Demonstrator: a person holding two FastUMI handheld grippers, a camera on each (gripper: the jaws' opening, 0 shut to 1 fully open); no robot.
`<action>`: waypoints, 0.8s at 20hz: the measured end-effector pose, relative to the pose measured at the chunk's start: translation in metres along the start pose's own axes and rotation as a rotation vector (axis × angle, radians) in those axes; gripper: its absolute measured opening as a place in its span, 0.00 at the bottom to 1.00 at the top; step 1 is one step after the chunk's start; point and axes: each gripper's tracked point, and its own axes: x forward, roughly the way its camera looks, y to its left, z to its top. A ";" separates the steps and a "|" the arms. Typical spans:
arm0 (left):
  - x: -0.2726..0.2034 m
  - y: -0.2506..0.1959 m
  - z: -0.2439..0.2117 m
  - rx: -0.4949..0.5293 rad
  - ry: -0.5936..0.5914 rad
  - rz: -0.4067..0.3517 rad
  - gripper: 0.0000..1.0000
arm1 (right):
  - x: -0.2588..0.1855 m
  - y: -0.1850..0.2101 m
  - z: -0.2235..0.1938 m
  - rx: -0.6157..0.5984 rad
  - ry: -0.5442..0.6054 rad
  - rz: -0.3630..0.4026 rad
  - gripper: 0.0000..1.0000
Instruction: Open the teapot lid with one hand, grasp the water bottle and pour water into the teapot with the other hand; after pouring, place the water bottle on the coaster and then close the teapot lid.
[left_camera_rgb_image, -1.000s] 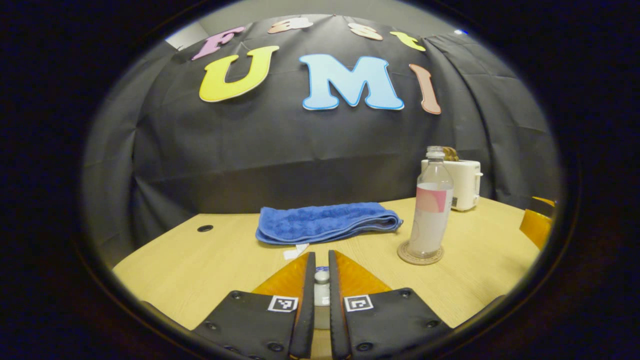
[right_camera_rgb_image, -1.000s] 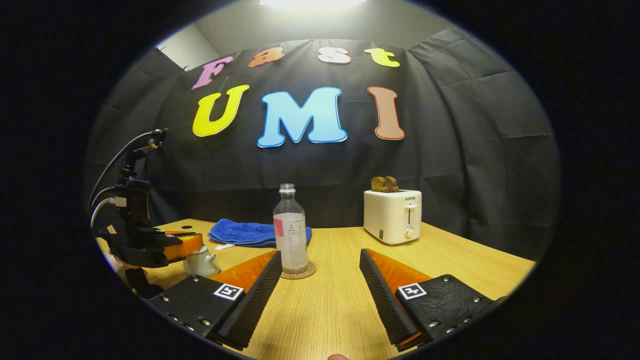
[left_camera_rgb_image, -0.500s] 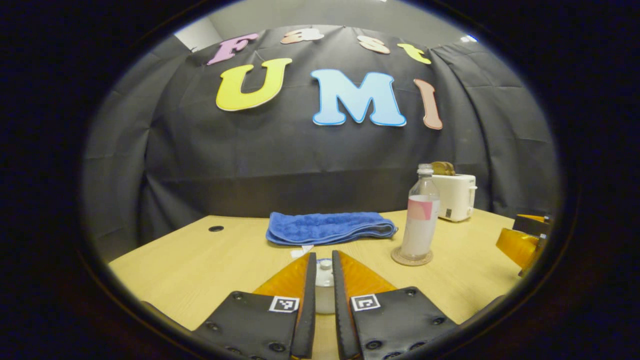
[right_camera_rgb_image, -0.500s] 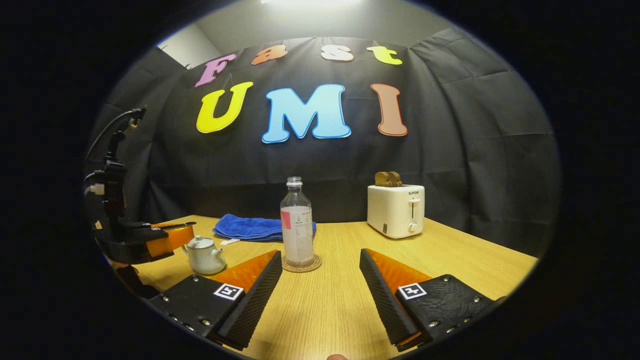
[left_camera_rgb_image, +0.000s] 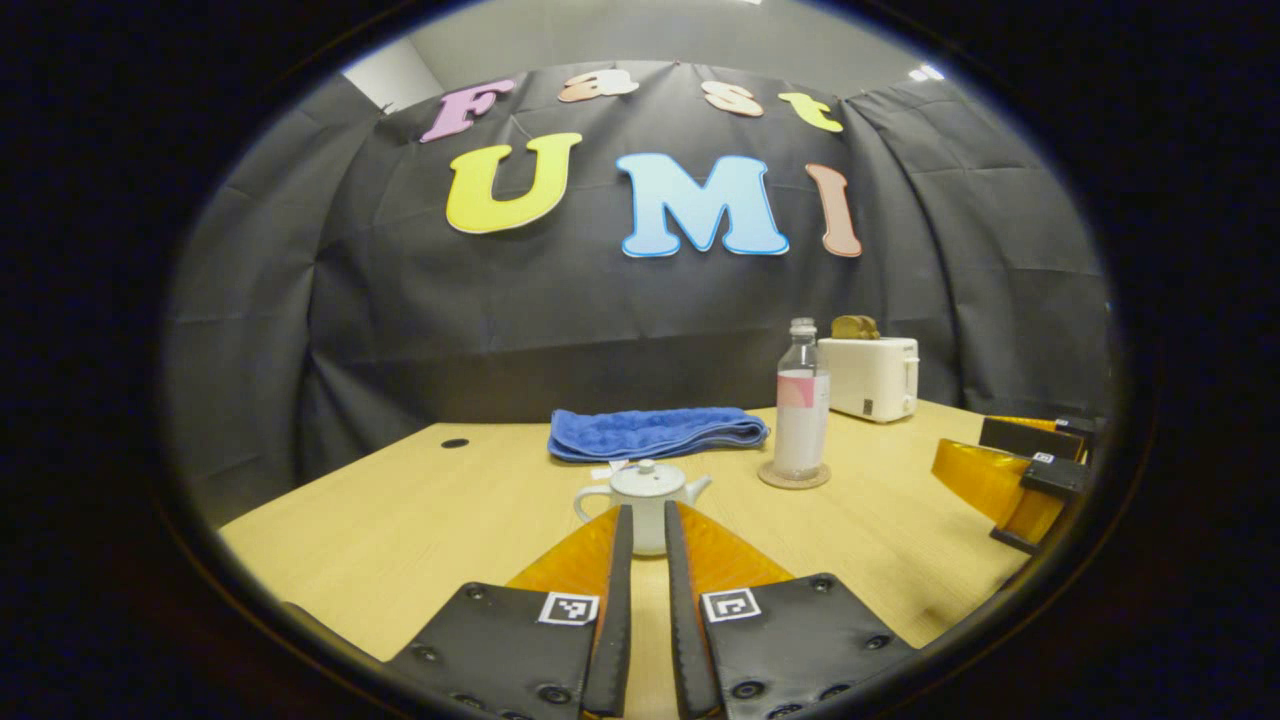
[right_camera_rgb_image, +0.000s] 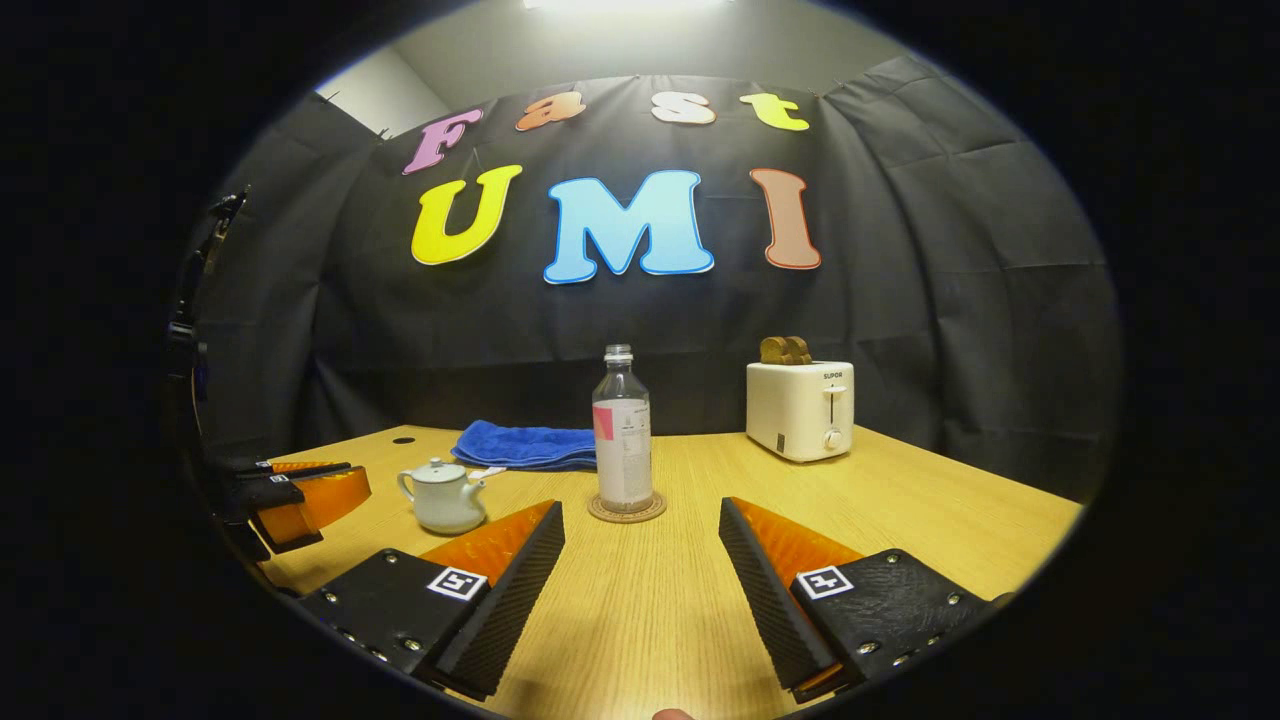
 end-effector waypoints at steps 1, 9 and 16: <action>-0.005 0.000 0.000 -0.004 -0.003 0.004 0.31 | -0.003 0.002 0.001 -0.004 -0.003 -0.001 0.97; -0.017 0.003 0.003 -0.006 -0.040 0.028 0.31 | -0.007 0.011 0.001 -0.031 -0.010 0.000 0.96; -0.022 0.006 0.011 -0.014 -0.103 0.051 0.62 | -0.006 0.003 -0.001 -0.031 -0.011 -0.044 0.97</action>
